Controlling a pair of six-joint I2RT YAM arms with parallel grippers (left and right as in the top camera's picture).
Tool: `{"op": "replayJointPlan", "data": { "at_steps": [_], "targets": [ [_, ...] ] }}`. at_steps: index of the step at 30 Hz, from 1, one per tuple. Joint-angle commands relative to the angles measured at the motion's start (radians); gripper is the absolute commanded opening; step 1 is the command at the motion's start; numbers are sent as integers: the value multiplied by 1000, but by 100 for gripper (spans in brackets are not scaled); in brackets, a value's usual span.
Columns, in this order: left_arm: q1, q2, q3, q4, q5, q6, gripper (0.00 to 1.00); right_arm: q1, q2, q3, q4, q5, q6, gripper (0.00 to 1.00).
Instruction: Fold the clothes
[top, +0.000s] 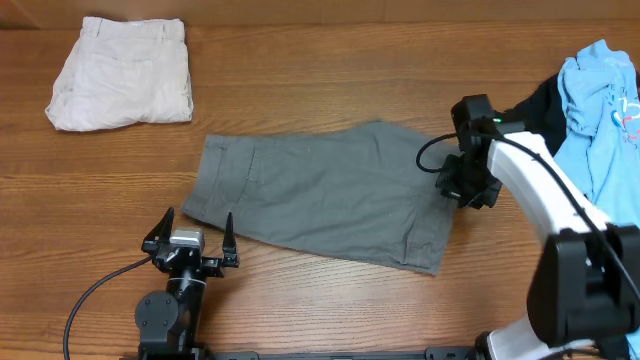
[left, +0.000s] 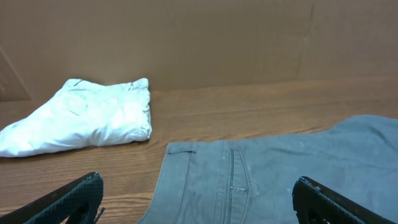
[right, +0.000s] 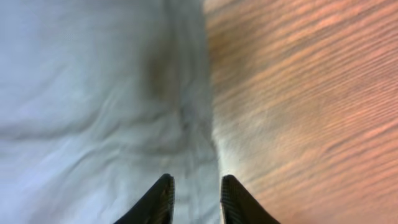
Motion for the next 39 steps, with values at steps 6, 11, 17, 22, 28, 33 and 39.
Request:
{"op": "replayJointPlan", "data": {
  "at_steps": [6,11,17,22,28,33,39],
  "targets": [
    [-4,-11,-4,0,-6,9,100,94,-86,19,-77,-257,-69,38],
    [-4,-11,-4,0,-6,9,100,178,-86,-51,-62,-252,-34,22],
    [-4,-11,-4,0,-6,9,100,195,-86,-214,72,-254,71,7],
    [-4,-11,-4,0,-6,9,100,190,-86,-347,186,-254,95,7],
    [-4,-11,-4,0,-6,9,100,143,-86,-408,163,-206,209,4],
    [-4,-11,-4,0,-6,9,100,119,-86,-409,82,-64,328,4],
    [-4,-11,-4,0,-6,9,100,119,-89,-393,63,-38,351,4]
  ]
}}
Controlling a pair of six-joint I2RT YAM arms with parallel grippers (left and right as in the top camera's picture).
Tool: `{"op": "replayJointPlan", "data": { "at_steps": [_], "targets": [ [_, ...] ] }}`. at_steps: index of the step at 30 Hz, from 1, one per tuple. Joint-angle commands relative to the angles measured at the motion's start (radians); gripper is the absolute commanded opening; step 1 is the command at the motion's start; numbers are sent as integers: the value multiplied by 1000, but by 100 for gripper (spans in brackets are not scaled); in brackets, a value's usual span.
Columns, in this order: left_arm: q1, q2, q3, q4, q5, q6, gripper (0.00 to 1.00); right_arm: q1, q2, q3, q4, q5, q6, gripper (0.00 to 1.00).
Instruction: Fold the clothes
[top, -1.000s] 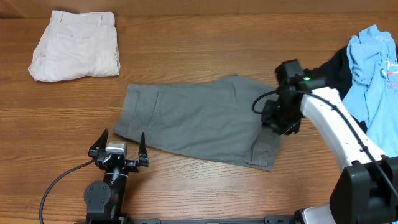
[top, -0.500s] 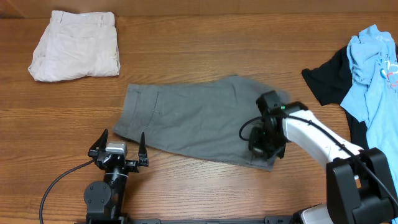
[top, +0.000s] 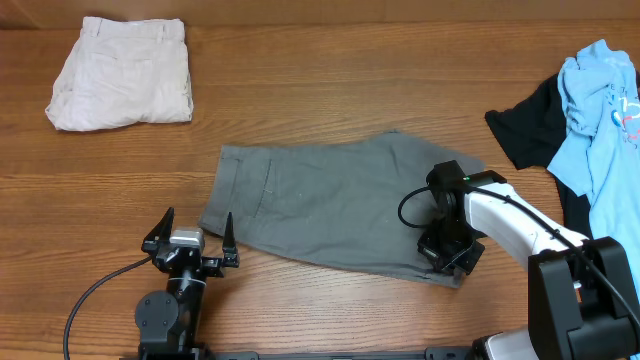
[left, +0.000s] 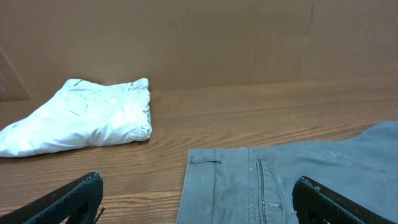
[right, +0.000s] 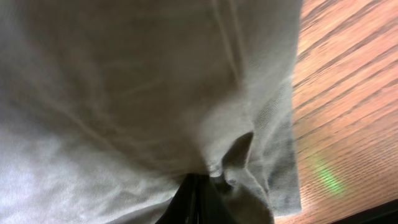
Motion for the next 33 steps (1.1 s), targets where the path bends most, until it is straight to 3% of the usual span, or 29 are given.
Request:
{"op": "replayJointPlan", "data": {
  "at_steps": [1,10,11,12,13,14,16,21,33],
  "targets": [
    [-4,-11,-4,-1,-6,9,100,-5,-20,13,-6,75,45,4],
    [-4,-11,-4,-1,-6,9,100,-5,-217,185,-97,177,105,4],
    [-4,-11,-4,-1,-6,9,100,-4,-249,192,-91,174,101,8],
    [-4,-11,-4,-1,-6,9,100,0,-299,193,-66,150,73,31],
    [-4,-11,-4,-1,-6,9,100,5,-332,193,-40,115,39,66],
    [-4,-11,-4,-1,-6,9,100,7,-350,193,-21,86,15,85],
    [-4,-11,-4,-1,-6,9,100,11,-372,193,16,23,-13,98],
    [-4,-11,-4,-1,-6,9,100,12,-365,193,87,-67,-5,100],
    [-4,-11,-4,-1,-6,9,100,12,-362,193,165,-73,-5,100]
  ]
}}
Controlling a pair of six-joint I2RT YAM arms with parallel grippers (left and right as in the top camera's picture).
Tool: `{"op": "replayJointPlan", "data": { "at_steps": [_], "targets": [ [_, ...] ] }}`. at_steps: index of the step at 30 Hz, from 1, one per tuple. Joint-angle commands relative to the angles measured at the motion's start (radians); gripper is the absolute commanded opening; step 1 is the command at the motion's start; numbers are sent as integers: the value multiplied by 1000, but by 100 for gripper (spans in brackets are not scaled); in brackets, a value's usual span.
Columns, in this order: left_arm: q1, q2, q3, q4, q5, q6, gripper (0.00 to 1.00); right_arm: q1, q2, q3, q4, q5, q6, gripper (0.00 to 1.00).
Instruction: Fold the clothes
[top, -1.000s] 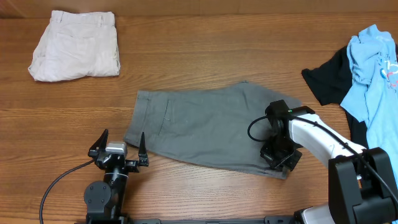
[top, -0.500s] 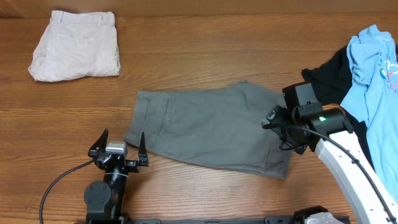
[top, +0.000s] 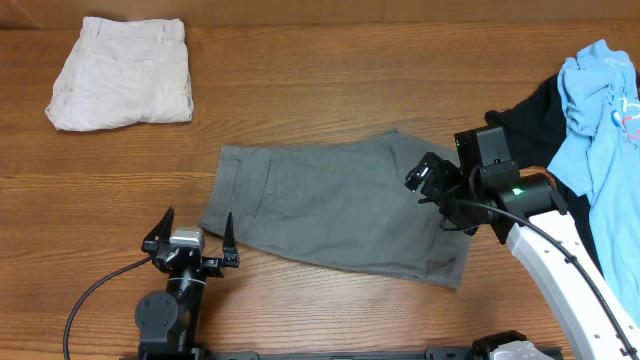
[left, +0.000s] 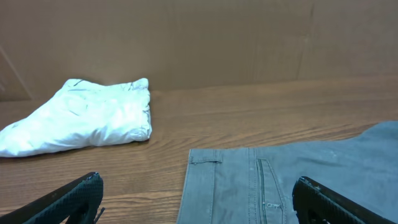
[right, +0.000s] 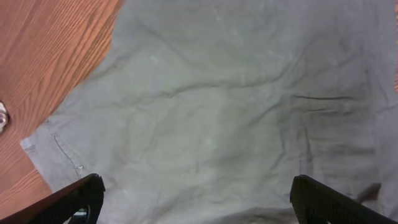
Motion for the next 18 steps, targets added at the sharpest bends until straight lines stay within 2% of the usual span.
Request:
{"op": "replayJointPlan", "data": {
  "at_steps": [1,14,16,18],
  "targets": [
    [-4,-11,-4,-1,-6,9,100,5,1,17,7,-6,-8,100],
    [-4,-11,-4,2,3,2,100,5,1,17,7,-6,-8,100],
    [-4,-11,-3,4,54,-57,100,5,1,17,7,-6,-8,100],
    [-5,-11,-3,10,127,-175,100,5,1,17,7,-7,-8,100]
  ]
}}
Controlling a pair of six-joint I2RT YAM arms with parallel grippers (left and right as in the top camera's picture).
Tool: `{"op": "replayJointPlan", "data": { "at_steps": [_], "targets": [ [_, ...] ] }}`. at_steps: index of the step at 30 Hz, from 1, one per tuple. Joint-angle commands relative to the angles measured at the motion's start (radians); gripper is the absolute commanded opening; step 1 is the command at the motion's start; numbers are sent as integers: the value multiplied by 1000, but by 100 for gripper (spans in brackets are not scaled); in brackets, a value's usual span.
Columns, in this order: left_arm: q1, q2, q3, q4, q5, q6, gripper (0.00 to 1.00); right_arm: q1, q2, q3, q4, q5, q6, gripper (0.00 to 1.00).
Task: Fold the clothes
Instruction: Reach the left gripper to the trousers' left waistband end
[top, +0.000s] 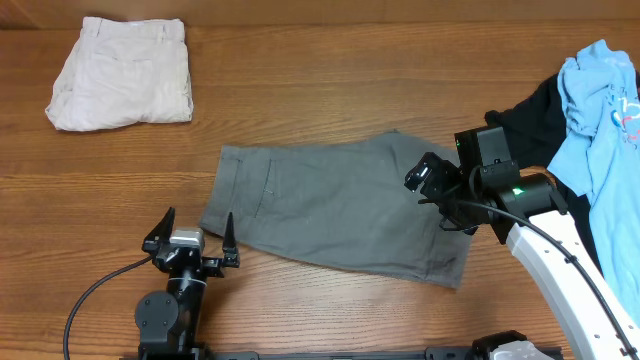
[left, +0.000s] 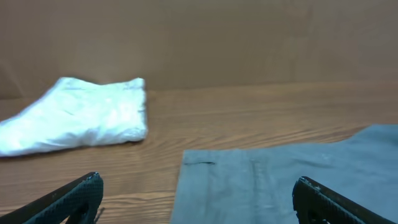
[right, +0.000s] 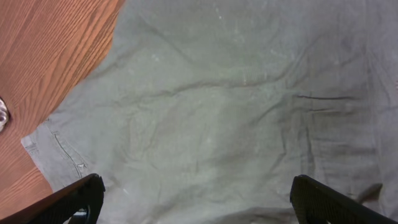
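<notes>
Grey shorts (top: 335, 210) lie spread flat at the table's middle, waistband to the left. My right gripper (top: 441, 197) hangs open above their right end, nothing between its fingers; in the right wrist view the shorts (right: 236, 112) fill nearly the whole picture under the gripper (right: 199, 199). My left gripper (top: 195, 228) stands open near the front edge, just off the shorts' lower left corner. Its wrist view is blurred and shows the shorts (left: 280, 177) ahead to the right of the gripper (left: 199, 199).
Folded pale shorts (top: 122, 72) lie at the back left, also as a white bundle (left: 78, 115) in the left wrist view. A heap with a light-blue shirt (top: 603, 100) and a black garment (top: 528, 120) sits at the right edge. Bare wood (right: 50, 50) shows beside the shorts.
Overhead, nothing has shifted. The left wrist view has slid a little and gone blurred, so the left gripper has moved slightly. The right gripper stays open above the shorts.
My right gripper stood almost shut at the right edge of the grey shorts, which lay further left. Then it was shut on their lower right hem and the shorts sat further right. After that it was open and raised above their right end, as now.
</notes>
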Motion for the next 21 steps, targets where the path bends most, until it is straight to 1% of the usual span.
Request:
{"op": "replayJointPlan", "data": {
  "at_steps": [1,2,3,5,7,9,10,13,15,17,18,21],
  "targets": [
    [-5,-11,-3,17,145,-210,100,5,1,17,6,-2,-4,100],
    [-5,-11,-3,23,179,-243,100,5,1,17,6,-3,-4,100],
    [-5,-11,-3,47,265,-270,100,5,1,17,6,-3,-4,100],
    [-5,-11,-1,127,425,-270,100,5,1,17,6,-3,-4,100],
    [-5,-11,9,182,502,-270,100,5,1,17,6,-3,-4,100],
    [-5,-10,41,189,496,-269,100,5,1,17,6,-3,-4,100],
    [-4,-6,65,172,468,-269,100,5,1,17,6,-2,-4,100],
    [-4,37,166,60,369,-255,100,5,1,17,6,-3,-4,100],
    [-4,110,251,-19,343,-211,100,5,1,17,6,-3,-4,100],
    [-4,217,336,-80,345,-175,100,5,1,17,6,-2,-4,100],
    [-4,298,393,-119,349,-174,100,5,1,17,6,-3,-4,100],
    [-4,570,573,-257,426,-122,100,5,1,17,6,-2,-4,100]
  ]
}}
